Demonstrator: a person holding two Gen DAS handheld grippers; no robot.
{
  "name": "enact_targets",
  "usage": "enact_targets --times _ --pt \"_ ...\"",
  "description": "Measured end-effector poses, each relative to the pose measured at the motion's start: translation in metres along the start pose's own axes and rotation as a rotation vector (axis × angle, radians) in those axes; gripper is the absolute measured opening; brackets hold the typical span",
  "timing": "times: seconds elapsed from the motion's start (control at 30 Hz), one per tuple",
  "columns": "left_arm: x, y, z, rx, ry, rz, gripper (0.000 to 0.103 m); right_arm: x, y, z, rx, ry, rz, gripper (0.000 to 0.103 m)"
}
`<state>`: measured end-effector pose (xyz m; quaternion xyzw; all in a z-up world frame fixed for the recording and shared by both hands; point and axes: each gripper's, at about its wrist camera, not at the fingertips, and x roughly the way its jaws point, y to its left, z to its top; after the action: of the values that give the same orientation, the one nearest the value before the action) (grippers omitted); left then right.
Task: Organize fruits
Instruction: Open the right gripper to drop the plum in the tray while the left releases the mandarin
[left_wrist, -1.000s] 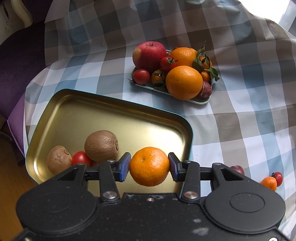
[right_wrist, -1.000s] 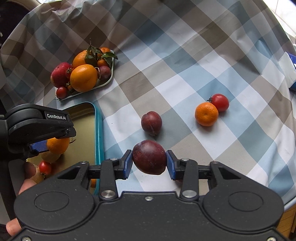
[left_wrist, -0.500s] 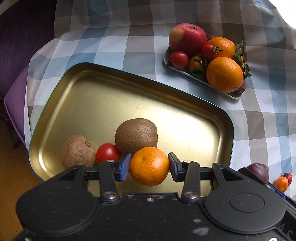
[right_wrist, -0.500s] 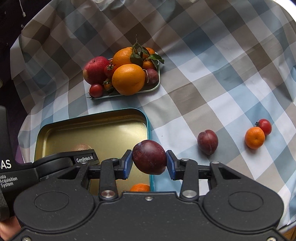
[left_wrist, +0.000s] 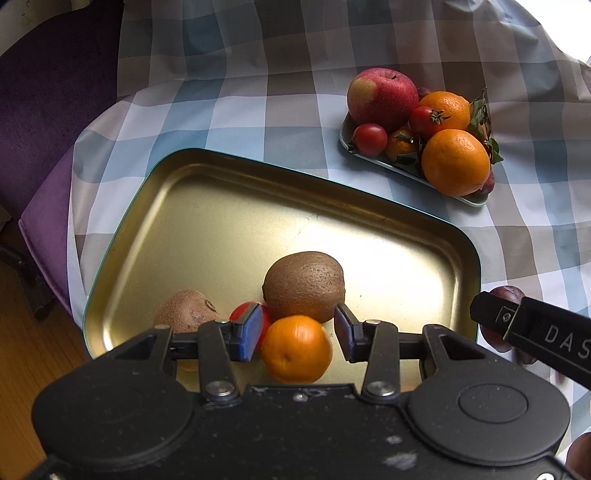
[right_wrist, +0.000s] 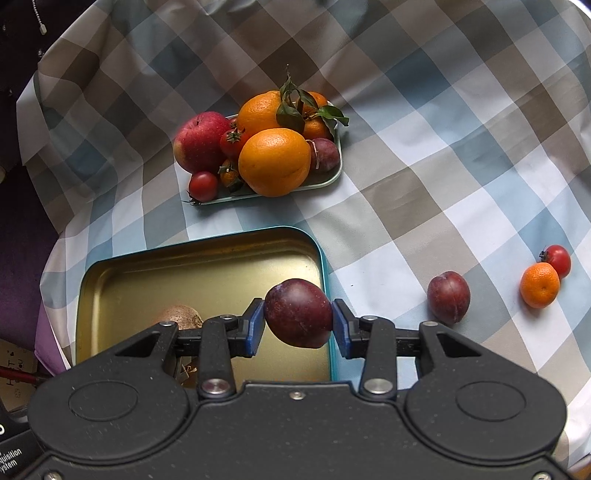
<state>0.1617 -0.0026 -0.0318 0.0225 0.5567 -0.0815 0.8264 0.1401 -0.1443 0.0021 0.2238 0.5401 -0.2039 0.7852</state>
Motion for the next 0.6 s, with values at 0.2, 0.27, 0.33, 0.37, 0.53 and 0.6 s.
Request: enact_targets --times 0.2,0.27,0.33,0.37,0.53,0.6 --pt "-0.007 -0.009 -0.002 0.034 -0.023 0.007 0.058 0.001 -0.002 -0.001 0.008 0.021 0.044 0.05" --pt "-0.006 -0.012 -0.003 0.046 -0.015 0.013 0.058 -0.001 -0.003 -0.002 0.007 0.016 0.041 0.05" --pt "-0.005 -0.015 -0.005 0.061 -0.002 0.021 0.059 -0.003 -0.005 -0.003 0.005 0.012 0.037 0.05" --pt "-0.004 -0.017 -0.006 0.068 0.004 0.026 0.059 -0.004 -0.006 -0.003 0.005 0.011 0.036 0.05" --pt "-0.001 -0.022 -0.01 0.093 0.034 0.028 0.062 -0.005 -0.019 -0.006 0.028 0.019 0.028 0.05" --pt "0.0 -0.023 -0.012 0.098 0.05 0.021 0.062 -0.005 -0.026 -0.008 0.039 0.025 0.019 0.05"
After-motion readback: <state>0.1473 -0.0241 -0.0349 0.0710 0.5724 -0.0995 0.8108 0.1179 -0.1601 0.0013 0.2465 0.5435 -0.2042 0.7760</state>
